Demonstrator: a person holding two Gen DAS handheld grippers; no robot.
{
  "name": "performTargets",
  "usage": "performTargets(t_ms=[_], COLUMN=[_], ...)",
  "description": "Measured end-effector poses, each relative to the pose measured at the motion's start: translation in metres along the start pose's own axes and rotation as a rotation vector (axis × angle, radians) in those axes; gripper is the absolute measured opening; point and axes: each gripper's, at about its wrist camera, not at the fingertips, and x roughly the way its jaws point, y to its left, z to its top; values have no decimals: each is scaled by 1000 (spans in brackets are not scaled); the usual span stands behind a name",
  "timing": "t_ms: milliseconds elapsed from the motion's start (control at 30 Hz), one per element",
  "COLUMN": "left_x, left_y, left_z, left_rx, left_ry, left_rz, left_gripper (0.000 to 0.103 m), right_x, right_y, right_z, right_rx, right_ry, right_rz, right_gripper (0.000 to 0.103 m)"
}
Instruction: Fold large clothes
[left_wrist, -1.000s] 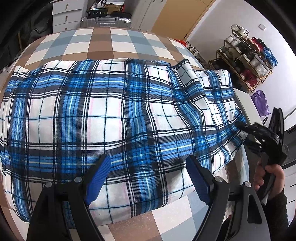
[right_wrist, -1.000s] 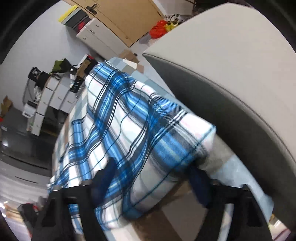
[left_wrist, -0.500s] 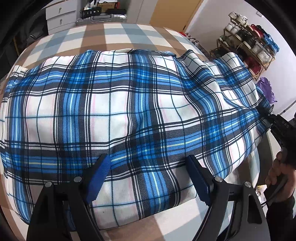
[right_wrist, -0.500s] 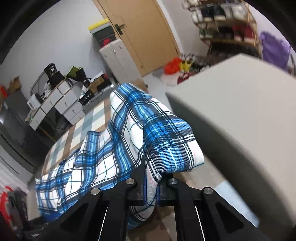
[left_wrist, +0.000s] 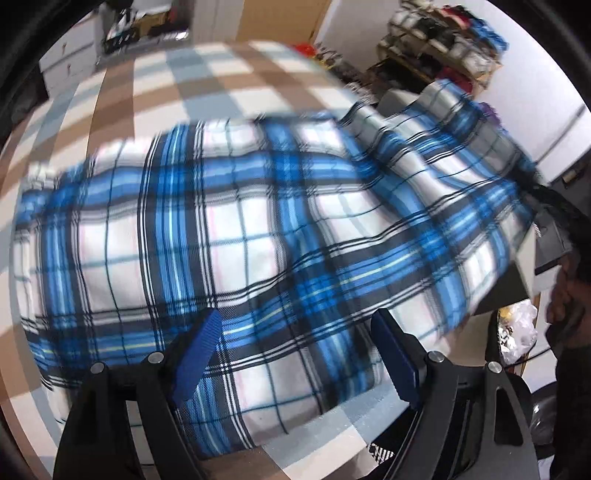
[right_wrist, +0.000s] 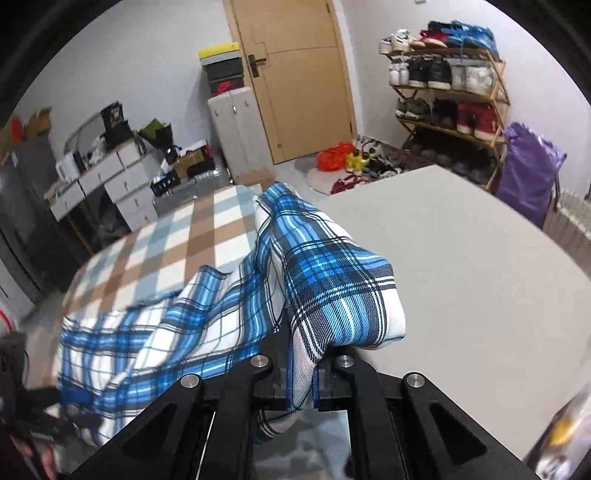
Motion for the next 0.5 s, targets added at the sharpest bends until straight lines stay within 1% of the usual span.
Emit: performTargets(t_ms=[33, 67, 100, 167, 200, 267, 300, 333, 367, 400, 433, 500], left_x=[10, 15, 14, 16, 16, 13, 4, -14, -28, -51, -74, -107], left_y=[6, 9, 7, 6, 8, 8, 15, 28, 40, 55, 72, 104], left_z=[1, 2, 1, 2, 2, 1, 3, 3, 2, 2, 0, -8], left_rx=[-20, -24, -9, 8, 5, -10, -33, -68, -80, -89, -102, -143], left_ry=[27, 19, -5, 1, 4, 34, 44, 13, -18, -63, -108, -179], left_rz=[-3, 0, 11, 31, 25, -16, -40, -58, -64, -67, -62, -41], left_gripper=[79, 79, 80, 80, 80, 80, 79, 79, 79, 80, 80, 80], right_x=[0, -3, -8, -18, -23, -34, -38, -43, -47, -50, -53, -55], right_y=[5, 11, 19, 43, 52, 84, 99, 116, 134, 150, 172, 214], right_z=[1, 3, 5, 11, 13, 18, 19, 20, 20, 20, 20, 13], right_rx=[-15, -34, -56, -106, -122, -175, -200, -223, -246, -263, -288, -348], right_ry=[-10, -25, -45, -89, -106, -145, -162, -180, -194, -206, -216, -226], right_rz=[-3, 0, 9, 33, 51, 92, 115, 138, 160, 180, 208, 237], right_gripper=[6, 6, 6, 6, 6, 6, 6, 6, 6, 6, 6, 6])
